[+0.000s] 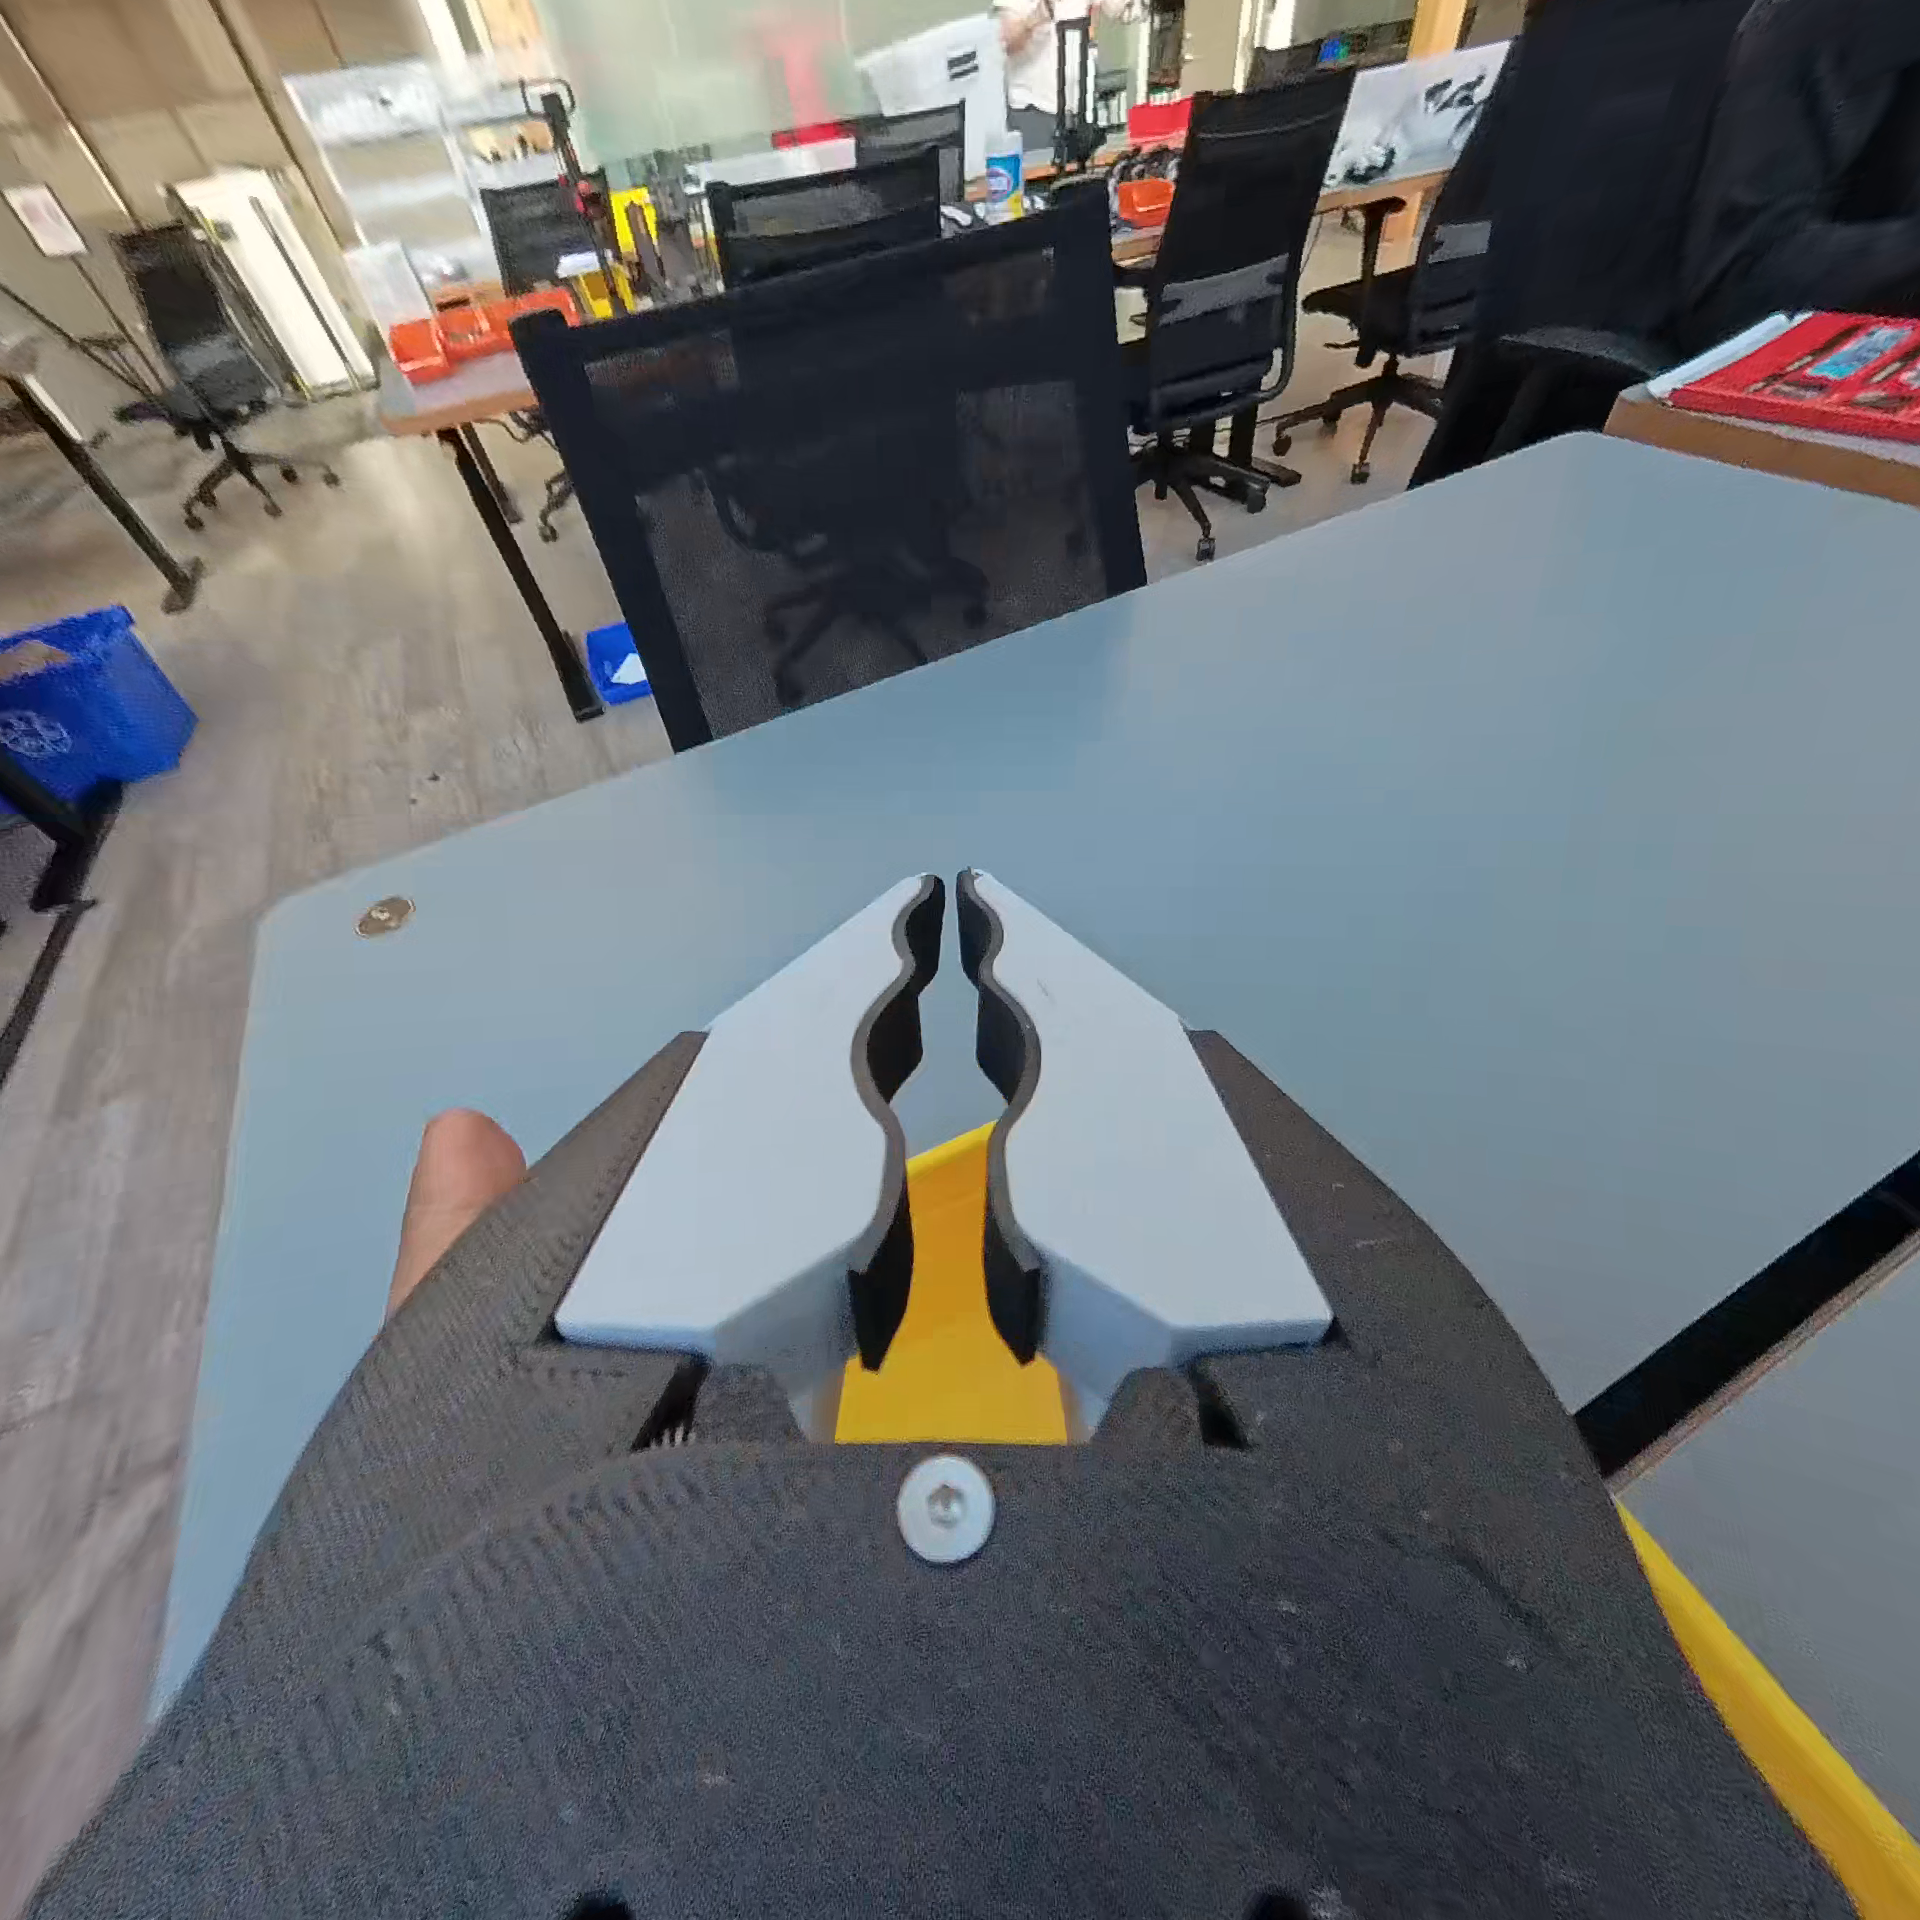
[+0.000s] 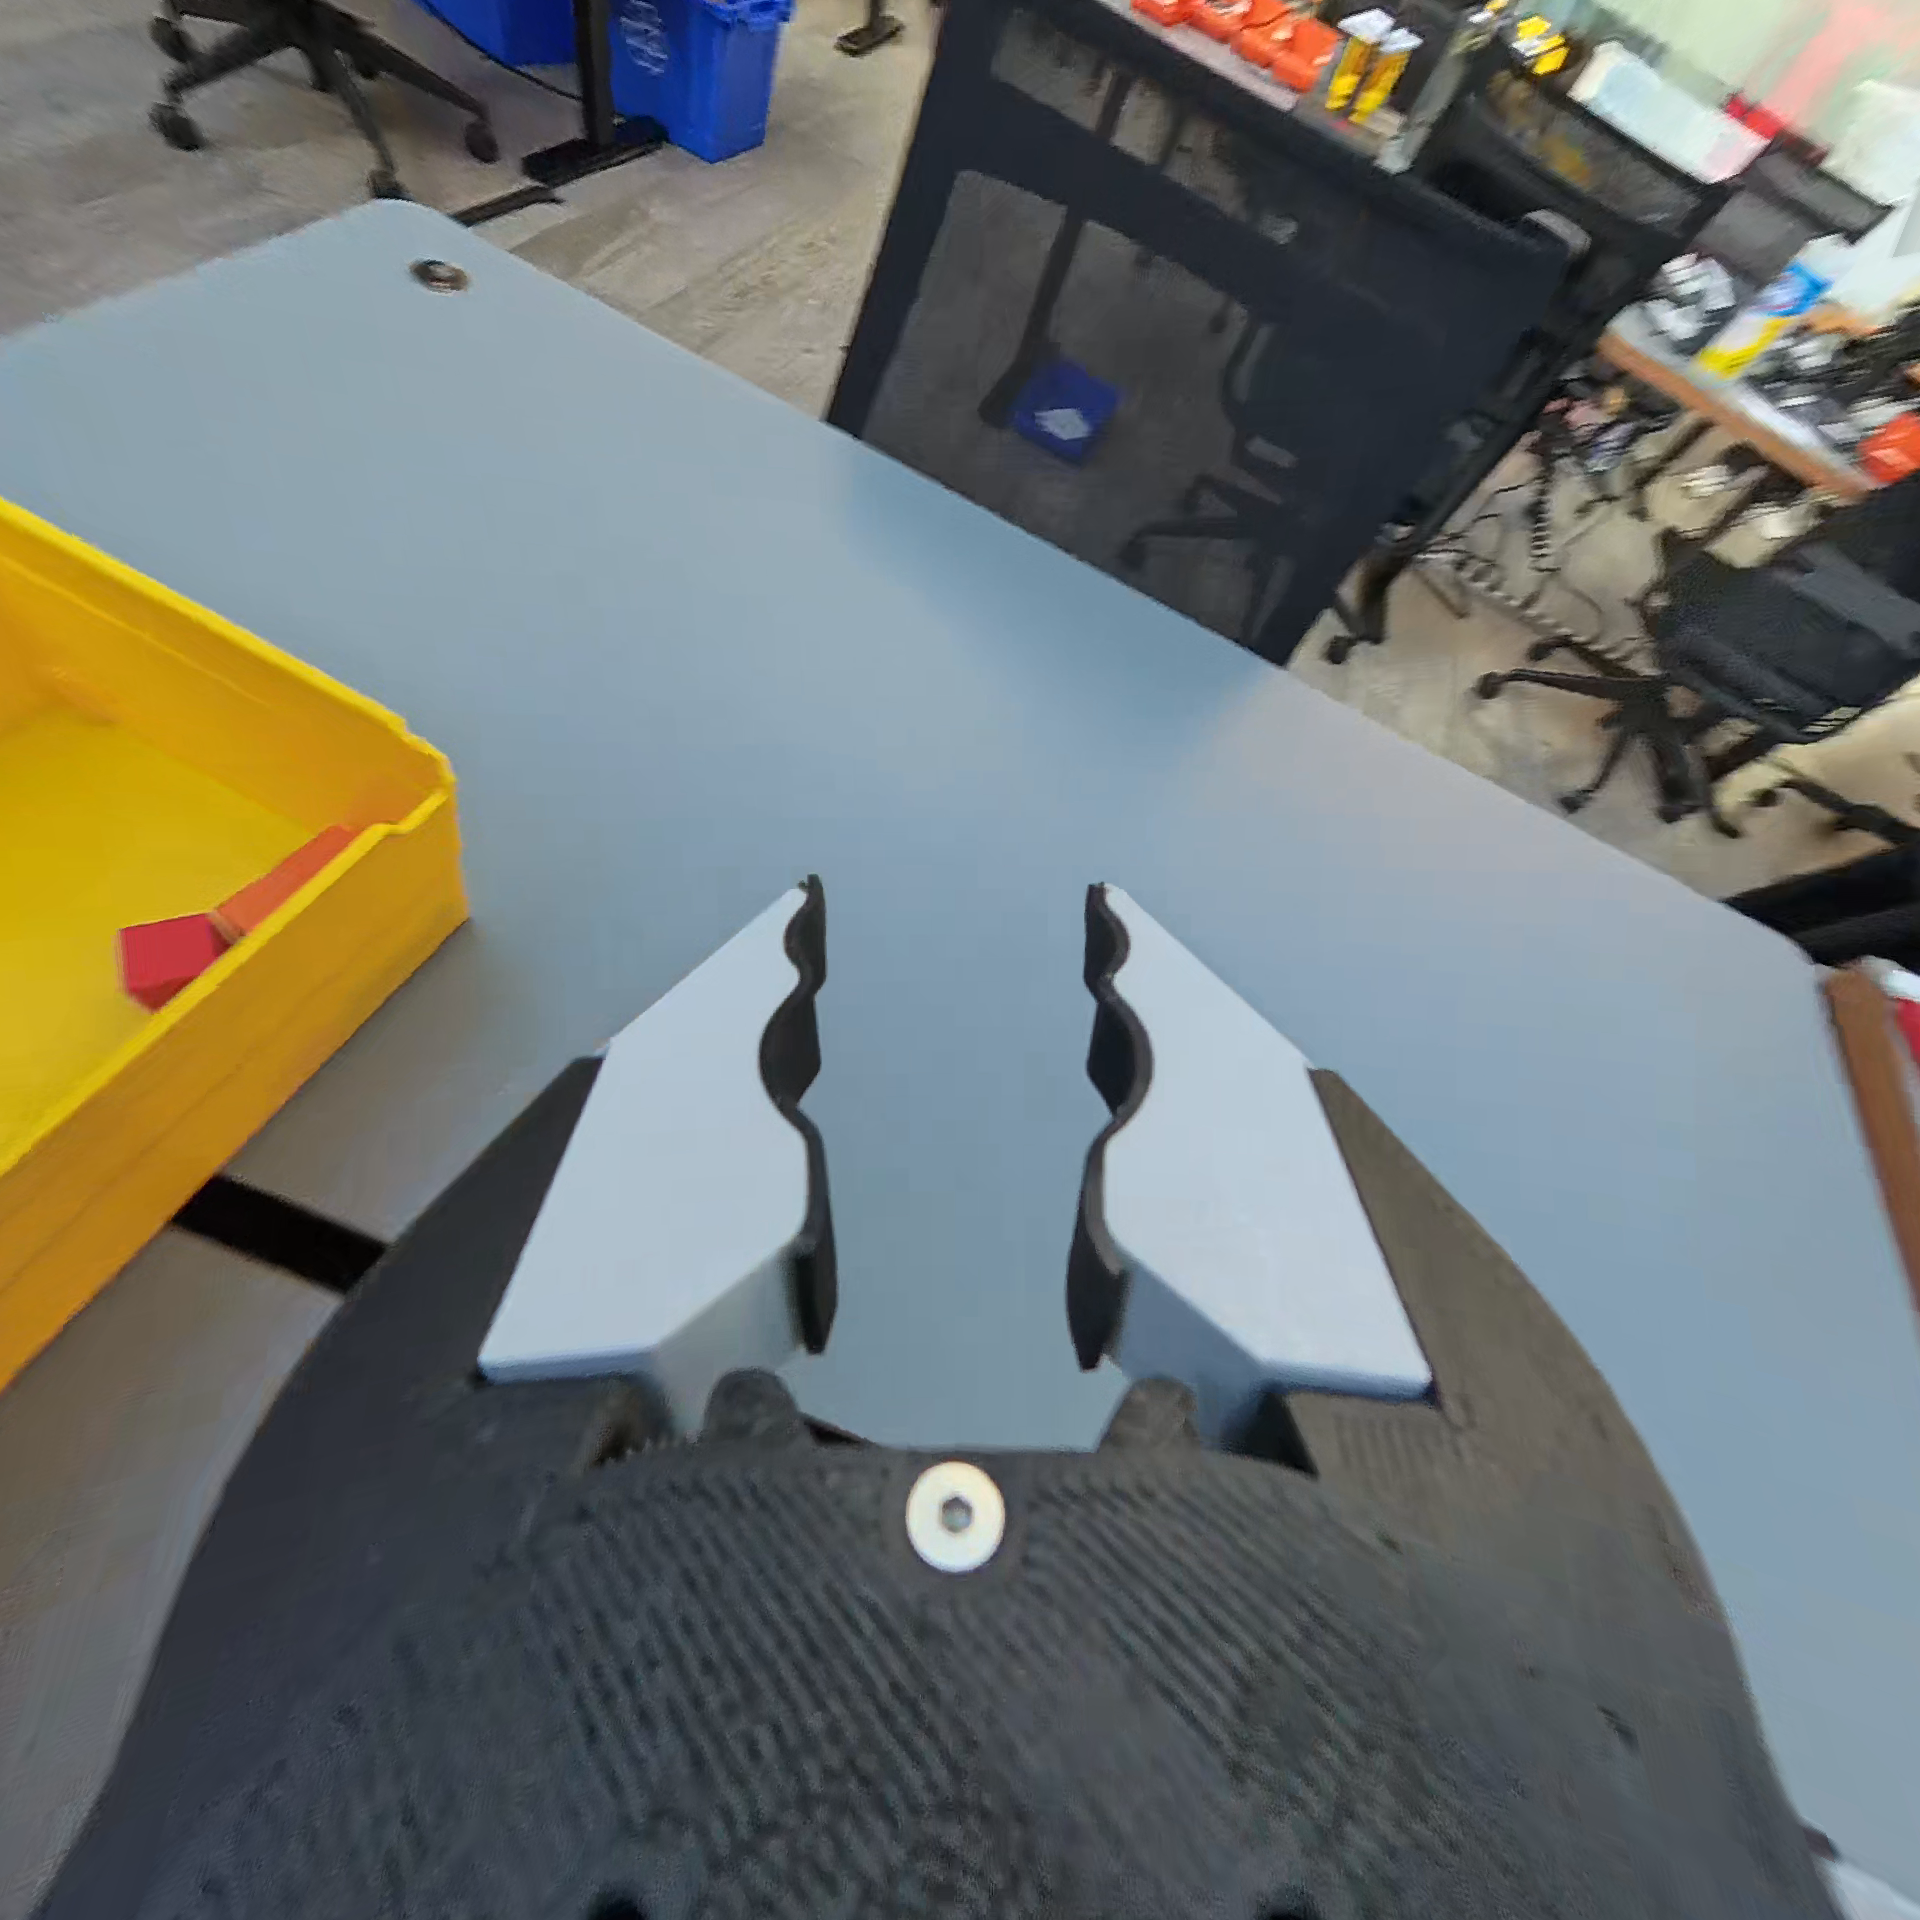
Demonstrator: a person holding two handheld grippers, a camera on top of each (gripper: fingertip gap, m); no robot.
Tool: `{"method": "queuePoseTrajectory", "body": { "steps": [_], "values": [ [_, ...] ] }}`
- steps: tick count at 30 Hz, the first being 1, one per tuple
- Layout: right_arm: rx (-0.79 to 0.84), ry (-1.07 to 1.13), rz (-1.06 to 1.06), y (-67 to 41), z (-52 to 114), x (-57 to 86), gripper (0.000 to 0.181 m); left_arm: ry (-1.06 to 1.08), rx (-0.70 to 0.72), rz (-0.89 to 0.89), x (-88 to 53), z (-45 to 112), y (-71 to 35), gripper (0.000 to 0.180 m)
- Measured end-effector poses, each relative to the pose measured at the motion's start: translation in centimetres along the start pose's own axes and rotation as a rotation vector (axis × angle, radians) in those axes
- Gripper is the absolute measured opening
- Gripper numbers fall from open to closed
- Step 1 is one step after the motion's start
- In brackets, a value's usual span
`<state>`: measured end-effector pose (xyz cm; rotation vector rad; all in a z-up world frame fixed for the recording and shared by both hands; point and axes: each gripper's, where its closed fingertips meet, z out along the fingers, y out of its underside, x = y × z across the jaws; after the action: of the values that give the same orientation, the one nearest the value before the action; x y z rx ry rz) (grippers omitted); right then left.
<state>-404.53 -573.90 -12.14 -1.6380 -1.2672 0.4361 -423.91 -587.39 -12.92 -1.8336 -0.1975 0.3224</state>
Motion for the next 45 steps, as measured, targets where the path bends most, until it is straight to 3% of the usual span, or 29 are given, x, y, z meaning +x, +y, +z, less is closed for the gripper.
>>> {"method": "queuePoseTrajectory", "body": {
  "steps": [2, 5, 7, 12, 17, 20, 24, 26, 29, 34, 40, 45],
  "values": [
    [0.023, 0.186, -0.018, 0.5, -0.9, 2.9, 0.040, 0.033, -0.035, 0.042, 0.5, 0.2, 0.4, 0.002],
    [0.110, 0.344, -0.110, 0.0, -2.3, 5.4, 0.039, 0.055, -0.080, 0.018, 0.7, 0.0, 1.2, 0.040],
    [0.154, 0.389, -0.194, -0.7, -2.7, 5.9, 0.029, 0.015, -0.144, 0.080, 0.3, -0.4, 2.6, 0.050],
    [0.160, 0.199, 0.154, -1.8, -1.4, 5.0, 0.031, -0.007, -0.375, -0.002, 0.8, -1.0, 8.9, 0.071],
    [0.178, 0.169, -0.002, -2.6, -1.1, 3.5, 0.024, 0.015, -0.586, -0.015, 2.4, -1.9, 15.8, 0.073],
    [0.150, 0.104, 0.021, -1.4, -1.2, 2.3, 0.024, 0.092, -0.681, -0.027, 3.7, -2.2, 18.4, 0.072],
    [0.108, 0.071, 0.057, 0.2, -1.7, 2.1, 0.023, 0.238, -0.767, -0.070, 5.6, -2.0, 20.4, 0.053],
    [0.093, 0.060, 0.078, 0.7, -2.1, 2.3, 0.023, 0.309, -0.824, -0.109, 6.3, -2.2, 21.0, 0.025],
    [0.081, 0.047, 0.103, 1.0, -2.5, 2.5, 0.023, 0.254, -0.762, -0.121, 4.5, -2.0, 19.2, 0.023],
    [0.074, -0.120, 0.116, 0.9, -2.8, -0.6, 0.023, 0.187, -0.515, -0.024, 2.8, -2.9, 9.7, 0.023],
    [0.096, -0.511, 0.417, -2.4, -3.3, -8.0, 0.044, 0.381, -0.349, 0.120, 10.4, -1.9, 2.2, 0.023],
    [-0.009, -0.592, 0.492, -1.4, -2.6, -9.5, 0.051, 0.575, -0.281, 0.218, 17.6, -2.0, 0.8, 0.023]
  ]
}}
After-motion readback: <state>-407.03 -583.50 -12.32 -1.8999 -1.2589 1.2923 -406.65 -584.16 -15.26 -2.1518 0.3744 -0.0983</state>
